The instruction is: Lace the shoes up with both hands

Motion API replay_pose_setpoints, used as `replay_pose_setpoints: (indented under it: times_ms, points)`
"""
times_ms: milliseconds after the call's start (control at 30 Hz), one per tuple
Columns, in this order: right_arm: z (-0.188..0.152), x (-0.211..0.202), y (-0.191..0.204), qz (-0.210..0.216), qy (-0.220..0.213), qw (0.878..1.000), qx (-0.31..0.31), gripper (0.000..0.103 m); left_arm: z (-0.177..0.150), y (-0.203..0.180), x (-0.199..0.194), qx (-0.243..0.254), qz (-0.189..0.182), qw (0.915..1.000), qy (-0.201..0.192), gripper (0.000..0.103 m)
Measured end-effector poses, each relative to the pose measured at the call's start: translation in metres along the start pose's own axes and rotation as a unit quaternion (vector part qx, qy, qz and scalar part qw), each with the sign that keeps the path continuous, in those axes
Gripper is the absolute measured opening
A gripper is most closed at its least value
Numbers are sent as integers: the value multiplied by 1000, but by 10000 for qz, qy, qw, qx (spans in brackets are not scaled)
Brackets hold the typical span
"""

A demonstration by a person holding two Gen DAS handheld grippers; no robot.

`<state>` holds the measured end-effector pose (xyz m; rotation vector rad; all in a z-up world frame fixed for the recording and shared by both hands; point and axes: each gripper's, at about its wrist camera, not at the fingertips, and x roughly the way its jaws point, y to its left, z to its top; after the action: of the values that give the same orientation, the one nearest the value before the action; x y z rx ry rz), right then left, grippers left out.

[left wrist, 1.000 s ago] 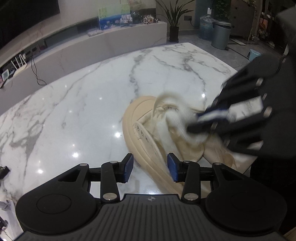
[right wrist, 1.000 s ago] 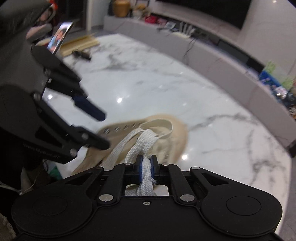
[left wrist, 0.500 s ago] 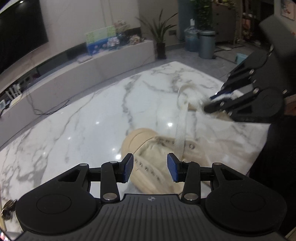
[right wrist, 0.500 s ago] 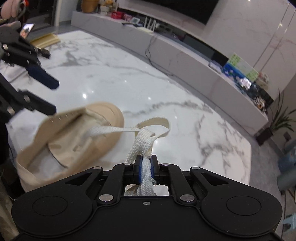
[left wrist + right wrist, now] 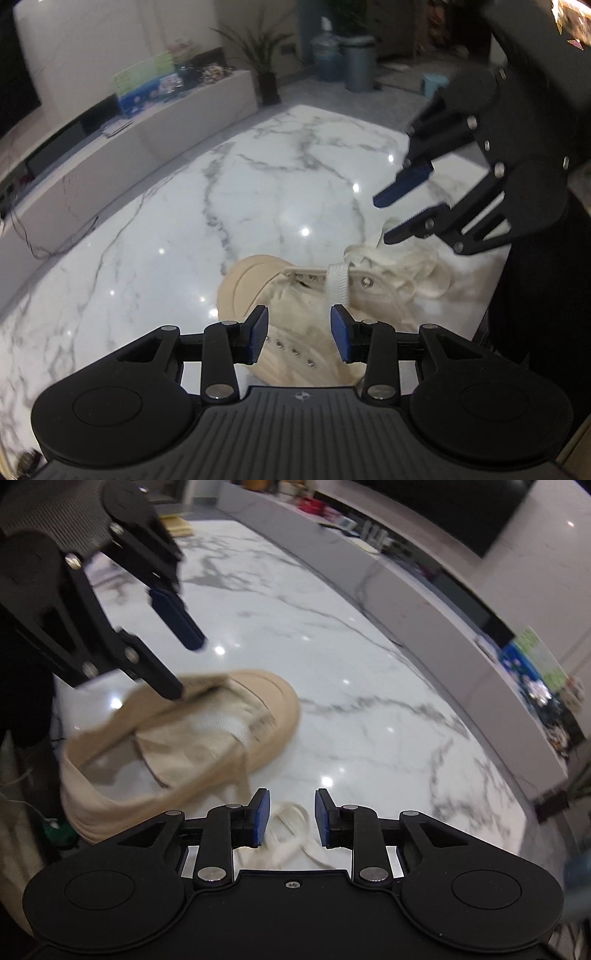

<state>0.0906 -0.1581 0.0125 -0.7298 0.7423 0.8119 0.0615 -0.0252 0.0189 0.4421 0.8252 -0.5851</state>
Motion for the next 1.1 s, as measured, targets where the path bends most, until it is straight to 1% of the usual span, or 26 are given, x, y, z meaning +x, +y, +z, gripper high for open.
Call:
replay_pose_setpoints:
  times_ms: [100,133,233,267,333,400,433,500,600,667,767,867,933,1100]
  points:
    - [14,-4,-3,372,-187,9991,-98,24,1,4,1,112,-78,9999,80,35]
    - [16,-4,-2,433,-209,9987,-182,24,1,5,2,155,-111,9998,102,35]
    - [30,-1,9,716,-251,9925,-954,24,3,8,5,301,-184,9992,176,35]
    - [32,1,12,747,-223,9901,-1171,24,3,8,6,342,-218,9990,196,35]
    - [36,5,19,814,-177,9832,-1626,24,5,8,7,466,-315,9982,214,35]
    - [40,11,27,868,-142,9730,-2134,24,7,10,9,589,-386,9973,193,35]
    - [40,13,30,874,-129,9701,-2262,24,8,11,10,619,-438,9970,183,35]
    - [41,18,36,911,-69,9600,-2645,24,8,13,12,661,-544,9962,173,35]
    - [39,27,38,974,65,9510,-2934,24,7,15,17,735,-699,9947,165,35]
    - [37,31,37,967,95,9478,-3038,23,7,16,21,815,-756,9937,161,35]
    - [38,37,34,959,151,9485,-3014,6,8,18,26,882,-877,9921,140,35]
    - [41,38,29,993,153,9523,-2881,2,8,18,27,1047,-1003,9894,73,35]
    - [43,35,23,1034,125,9558,-2749,2,9,19,29,1191,-1053,9872,85,35]
    - [47,21,-1,1112,39,9673,-2278,2,14,25,37,1092,-974,9889,241,35]
